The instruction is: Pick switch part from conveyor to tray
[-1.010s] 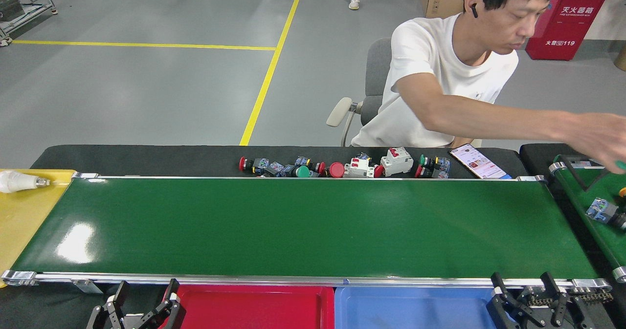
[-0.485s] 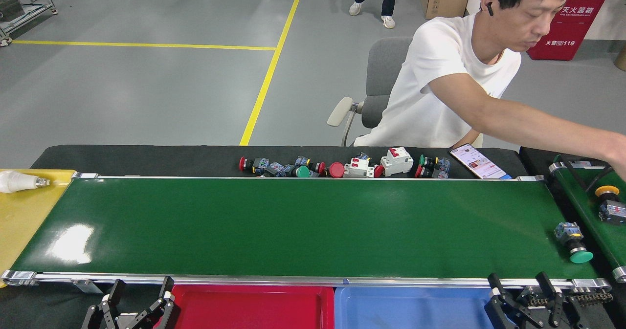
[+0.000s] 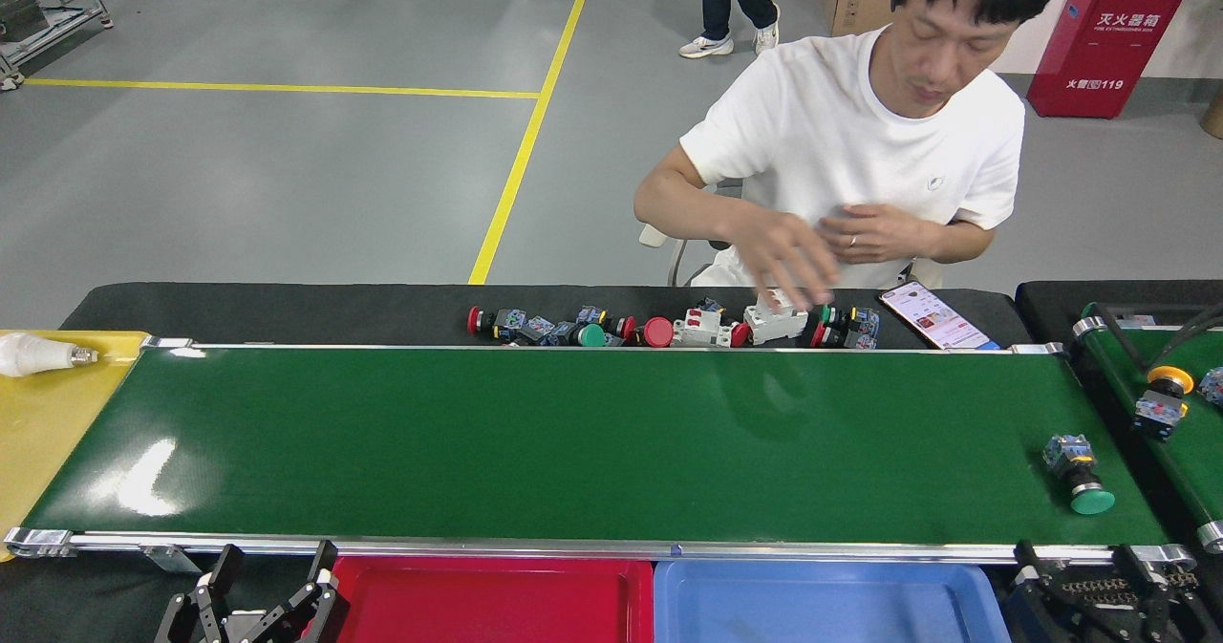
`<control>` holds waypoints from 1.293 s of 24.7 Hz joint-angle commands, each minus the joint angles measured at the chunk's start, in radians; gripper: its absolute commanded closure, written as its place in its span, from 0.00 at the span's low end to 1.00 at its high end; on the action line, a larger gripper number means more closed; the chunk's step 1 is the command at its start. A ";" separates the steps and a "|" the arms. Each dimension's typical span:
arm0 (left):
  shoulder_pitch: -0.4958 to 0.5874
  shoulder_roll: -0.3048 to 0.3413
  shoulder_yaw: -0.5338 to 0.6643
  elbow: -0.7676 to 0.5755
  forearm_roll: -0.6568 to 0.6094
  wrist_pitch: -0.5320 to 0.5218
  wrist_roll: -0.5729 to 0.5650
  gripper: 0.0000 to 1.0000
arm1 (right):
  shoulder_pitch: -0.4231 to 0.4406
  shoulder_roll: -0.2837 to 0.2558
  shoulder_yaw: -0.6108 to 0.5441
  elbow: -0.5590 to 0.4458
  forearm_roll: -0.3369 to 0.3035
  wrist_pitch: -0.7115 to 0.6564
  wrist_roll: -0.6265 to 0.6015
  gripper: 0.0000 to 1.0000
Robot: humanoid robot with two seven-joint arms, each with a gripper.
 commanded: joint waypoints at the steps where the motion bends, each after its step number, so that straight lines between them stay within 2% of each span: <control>1: -0.004 0.001 0.001 -0.013 0.003 -0.020 0.000 0.00 | -0.033 -0.010 -0.007 0.014 -0.002 0.030 0.003 0.02; 7: -0.006 0.005 0.012 -0.013 0.004 -0.078 0.000 0.00 | -0.168 -0.014 0.001 0.149 0.016 0.036 0.004 0.06; 12: -0.008 0.001 0.012 -0.013 0.003 -0.075 0.009 0.00 | -0.211 -0.026 0.009 0.223 0.018 0.037 0.007 0.07; 18: -0.003 0.011 0.004 -0.013 -0.005 0.003 0.000 0.00 | -0.324 -0.046 0.137 0.338 0.021 0.040 0.007 0.21; 20: -0.001 0.011 0.007 -0.013 -0.005 0.008 0.000 0.00 | -0.346 -0.046 0.160 0.355 0.021 0.040 0.007 0.33; 23: -0.001 0.013 0.010 -0.013 -0.007 0.009 0.000 0.00 | -0.361 -0.040 0.182 0.379 0.019 0.043 0.010 0.37; 24: 0.000 0.013 0.012 -0.013 -0.007 0.009 0.000 0.00 | -0.366 -0.040 0.183 0.382 0.015 0.050 0.010 0.46; 26: 0.003 0.013 0.013 -0.013 -0.007 0.009 0.000 0.00 | -0.366 -0.045 0.185 0.384 0.010 0.040 0.012 0.71; 27: 0.003 0.013 0.013 -0.013 -0.007 0.009 0.000 0.00 | -0.369 -0.045 0.185 0.384 0.010 0.039 0.013 0.78; 29: 0.005 0.013 0.020 -0.013 -0.007 0.009 0.000 0.00 | -0.372 -0.042 0.186 0.378 0.009 0.036 0.024 0.87; 32: 0.008 0.013 0.020 -0.013 -0.005 0.009 0.000 0.00 | -0.367 -0.025 0.186 0.329 -0.010 -0.039 0.035 0.91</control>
